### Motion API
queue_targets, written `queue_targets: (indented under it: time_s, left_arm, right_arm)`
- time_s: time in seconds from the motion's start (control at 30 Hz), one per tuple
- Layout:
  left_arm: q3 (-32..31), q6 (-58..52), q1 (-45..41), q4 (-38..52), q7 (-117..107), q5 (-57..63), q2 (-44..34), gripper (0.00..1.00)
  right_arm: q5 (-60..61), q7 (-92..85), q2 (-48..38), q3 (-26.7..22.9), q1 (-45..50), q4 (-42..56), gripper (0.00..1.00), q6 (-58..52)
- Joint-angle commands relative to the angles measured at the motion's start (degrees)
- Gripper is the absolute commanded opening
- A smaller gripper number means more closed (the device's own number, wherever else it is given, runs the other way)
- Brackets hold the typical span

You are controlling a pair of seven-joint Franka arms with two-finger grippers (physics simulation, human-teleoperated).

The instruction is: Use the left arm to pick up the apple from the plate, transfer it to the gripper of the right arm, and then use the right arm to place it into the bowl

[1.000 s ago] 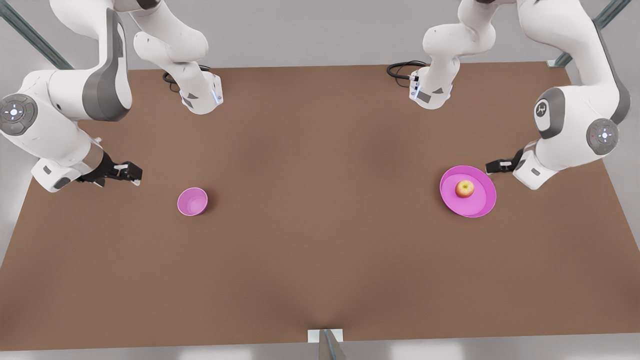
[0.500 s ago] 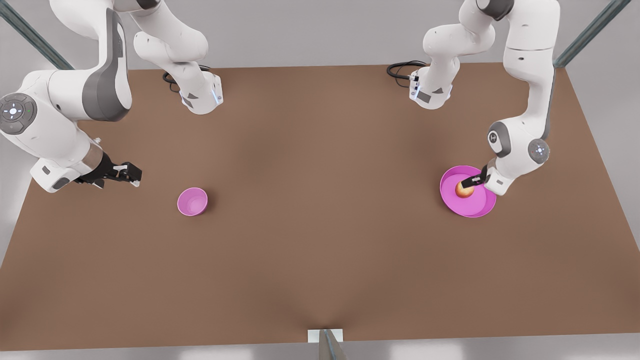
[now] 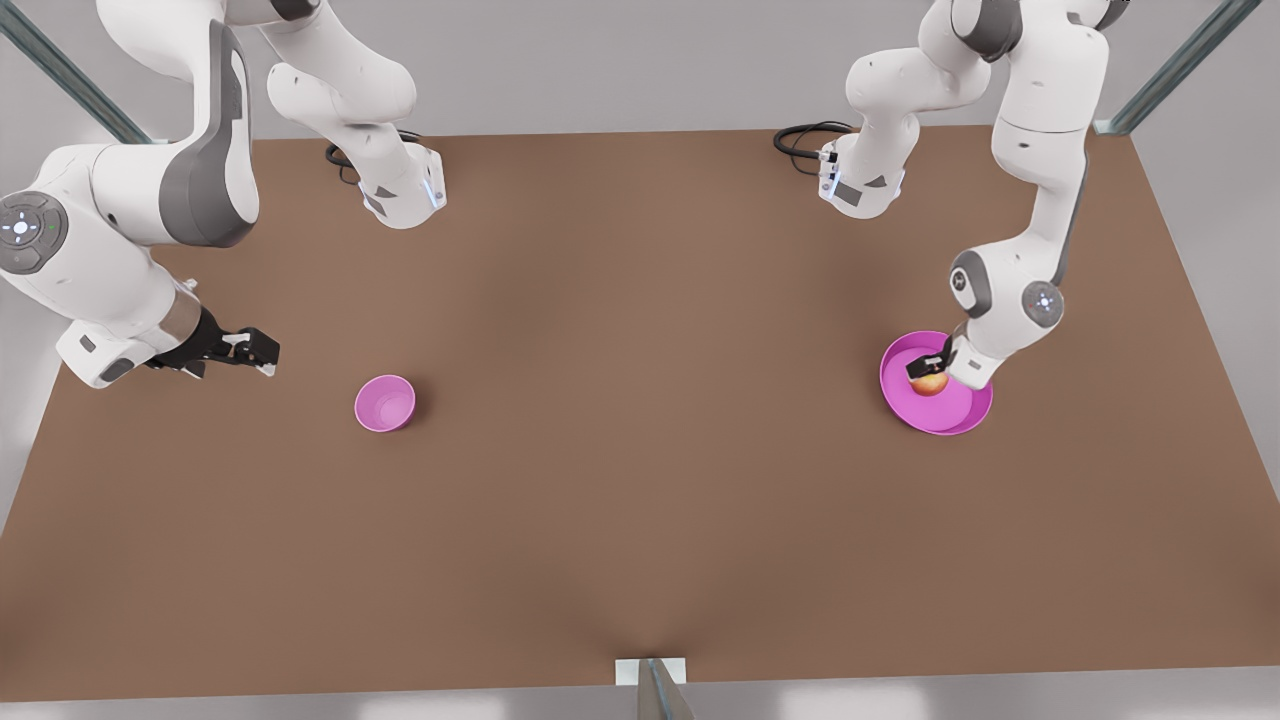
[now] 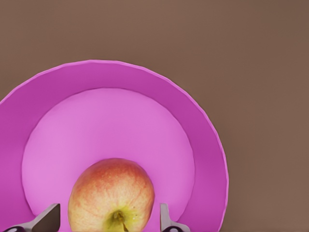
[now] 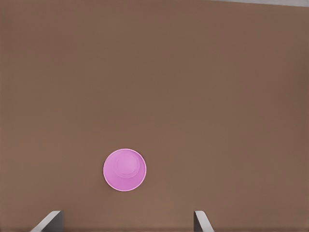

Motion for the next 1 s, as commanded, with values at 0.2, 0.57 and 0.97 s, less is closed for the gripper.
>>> queue_targets:
  time_s: [0.2,0.57,0.97]
  left_arm:
    - [-0.03,4.25,0.13,0.45,1.28,0.21,2.94,1.00]
    - [-1.17,4.78,0.22,0.80,1.28,0.21,3.73,1.00]
    - [-1.17,4.87,0.39,0.98,1.28,0.21,3.90,0.80]
  right_arm:
    - [0.09,-0.11,-0.06,0.00,-0.08,0.03,1.00,0.01]
    - [0.09,-0.11,-0.06,0.00,-0.08,0.03,1.00,0.01]
    - [0.09,-0.11,-0.06,0.00,-0.08,0.03,1.00,0.01]
